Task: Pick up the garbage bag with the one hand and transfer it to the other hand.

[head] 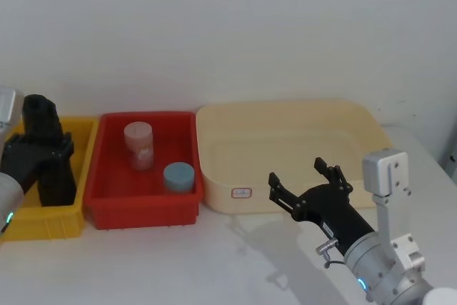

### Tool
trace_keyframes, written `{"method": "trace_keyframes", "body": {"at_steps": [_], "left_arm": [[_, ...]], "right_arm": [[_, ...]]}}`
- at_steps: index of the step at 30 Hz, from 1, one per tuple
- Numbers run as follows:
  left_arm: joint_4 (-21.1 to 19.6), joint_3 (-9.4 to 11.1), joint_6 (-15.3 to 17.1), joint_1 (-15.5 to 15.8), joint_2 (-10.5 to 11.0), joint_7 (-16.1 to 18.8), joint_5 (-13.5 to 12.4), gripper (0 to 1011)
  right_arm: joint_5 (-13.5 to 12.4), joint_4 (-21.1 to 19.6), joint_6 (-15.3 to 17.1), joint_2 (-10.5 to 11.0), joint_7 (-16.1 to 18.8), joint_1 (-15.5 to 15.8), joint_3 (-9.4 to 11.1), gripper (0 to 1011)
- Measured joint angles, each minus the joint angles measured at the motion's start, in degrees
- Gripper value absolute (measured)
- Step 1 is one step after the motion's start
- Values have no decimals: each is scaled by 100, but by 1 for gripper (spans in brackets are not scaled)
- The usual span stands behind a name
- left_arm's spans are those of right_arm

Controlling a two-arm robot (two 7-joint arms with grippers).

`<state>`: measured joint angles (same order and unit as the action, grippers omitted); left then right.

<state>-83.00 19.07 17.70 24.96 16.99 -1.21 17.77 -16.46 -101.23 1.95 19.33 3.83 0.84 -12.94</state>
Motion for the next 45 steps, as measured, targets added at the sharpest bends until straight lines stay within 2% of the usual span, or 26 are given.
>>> {"method": "trace_keyframes", "body": {"at_steps": [1,3,13,24,32,38,45], "left_arm": [[4,1,0,3,-1,0,-2,633],[12,3,1,12,-5,0,-8,564],[-129,-19,28,-23,36,-63,-14,486],[-689,-130,106,27,200,-308,34,424],[-1171,-240,226,331,289,-602,134,381],[-1316,-255,318,540,246,-736,206,381],[-1322,-186,512,743,39,-817,307,381]], "right_arm": [[0,0,0,0,0,0,0,1000],[0,0,0,0,0,0,0,1000],[0,0,0,0,0,0,0,1001],[0,0,0,0,0,0,0,1001],[0,0,0,0,0,0,0,1000],[1,0,0,-1,2,-8,0,1001],[4,24,52,60,199,-199,-33,1000]]}}
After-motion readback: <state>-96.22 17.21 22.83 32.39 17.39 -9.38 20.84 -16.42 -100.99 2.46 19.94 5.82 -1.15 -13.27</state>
